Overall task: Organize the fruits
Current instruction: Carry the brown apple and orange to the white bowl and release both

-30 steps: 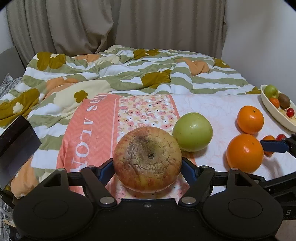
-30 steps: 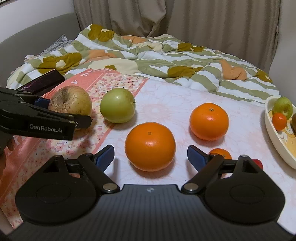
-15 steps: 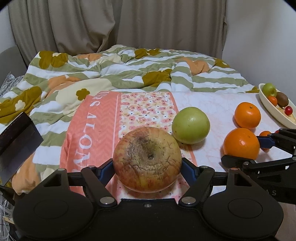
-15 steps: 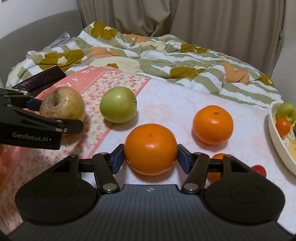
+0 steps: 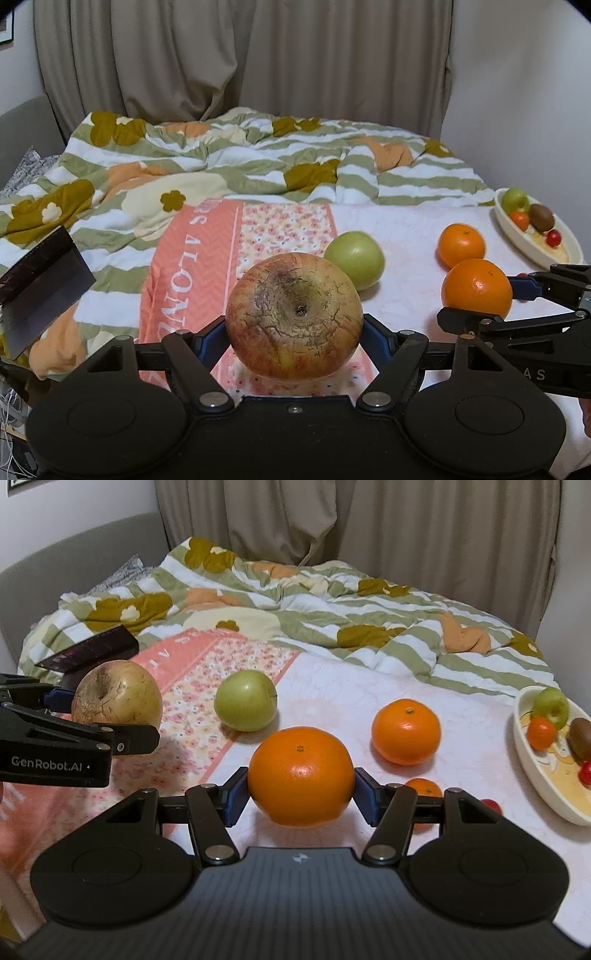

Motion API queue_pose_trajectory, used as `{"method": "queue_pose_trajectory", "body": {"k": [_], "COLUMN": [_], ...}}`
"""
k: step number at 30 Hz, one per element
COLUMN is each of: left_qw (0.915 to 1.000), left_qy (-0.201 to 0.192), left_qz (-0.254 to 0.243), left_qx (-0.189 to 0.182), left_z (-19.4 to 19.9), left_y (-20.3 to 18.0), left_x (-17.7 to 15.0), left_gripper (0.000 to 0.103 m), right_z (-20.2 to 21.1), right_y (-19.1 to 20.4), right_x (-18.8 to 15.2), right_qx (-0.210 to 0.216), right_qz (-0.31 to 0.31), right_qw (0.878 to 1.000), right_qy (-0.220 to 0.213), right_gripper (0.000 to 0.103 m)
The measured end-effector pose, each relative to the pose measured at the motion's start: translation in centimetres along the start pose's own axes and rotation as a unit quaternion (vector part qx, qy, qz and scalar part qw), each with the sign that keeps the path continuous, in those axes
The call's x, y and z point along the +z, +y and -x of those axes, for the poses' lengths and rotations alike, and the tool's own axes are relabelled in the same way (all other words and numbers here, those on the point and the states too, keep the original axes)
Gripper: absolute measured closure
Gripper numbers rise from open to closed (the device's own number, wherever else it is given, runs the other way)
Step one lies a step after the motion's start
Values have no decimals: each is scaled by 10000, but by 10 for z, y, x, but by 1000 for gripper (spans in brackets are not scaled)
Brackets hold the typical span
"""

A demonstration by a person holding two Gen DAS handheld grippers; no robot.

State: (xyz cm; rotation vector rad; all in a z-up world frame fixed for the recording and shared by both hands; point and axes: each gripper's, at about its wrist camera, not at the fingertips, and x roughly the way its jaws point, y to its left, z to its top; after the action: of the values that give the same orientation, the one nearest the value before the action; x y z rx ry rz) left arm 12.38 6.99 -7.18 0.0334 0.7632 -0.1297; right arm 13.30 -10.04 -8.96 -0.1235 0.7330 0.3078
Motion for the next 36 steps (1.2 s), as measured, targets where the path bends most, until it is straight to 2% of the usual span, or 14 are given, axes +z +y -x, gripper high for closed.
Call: {"method": "queue_pose_trajectory", "body": {"k": [11, 18, 22, 28, 36], "left_qw": [9990, 9983, 9981, 9980, 9981], "left_qy": [-429, -550, -587, -591, -537], "left_qz": [-63, -84, -92, 170, 303], "left_qx": [-52, -151, -153, -154, -93], "left_z": [60, 81, 86, 81, 56], "left_y": [-30, -74, -113, -174, -241], "left_x": [16, 31, 38, 44, 50], "left_gripper": [25, 25, 25, 25, 25], "right_z": [72, 115, 133, 152, 151], "right_y": [-28, -75, -109, -169, -245], "right_x": [4, 1, -4, -9, -16], "right_qx": [-77, 21, 74, 127, 104], "right_qz": [-445, -630, -583, -327, -94], "right_qw": [9988, 9975, 9977, 9987, 9991], "right_qy": [-204, -306, -343, -378, -400], "right_gripper": [28, 28, 28, 28, 28]}}
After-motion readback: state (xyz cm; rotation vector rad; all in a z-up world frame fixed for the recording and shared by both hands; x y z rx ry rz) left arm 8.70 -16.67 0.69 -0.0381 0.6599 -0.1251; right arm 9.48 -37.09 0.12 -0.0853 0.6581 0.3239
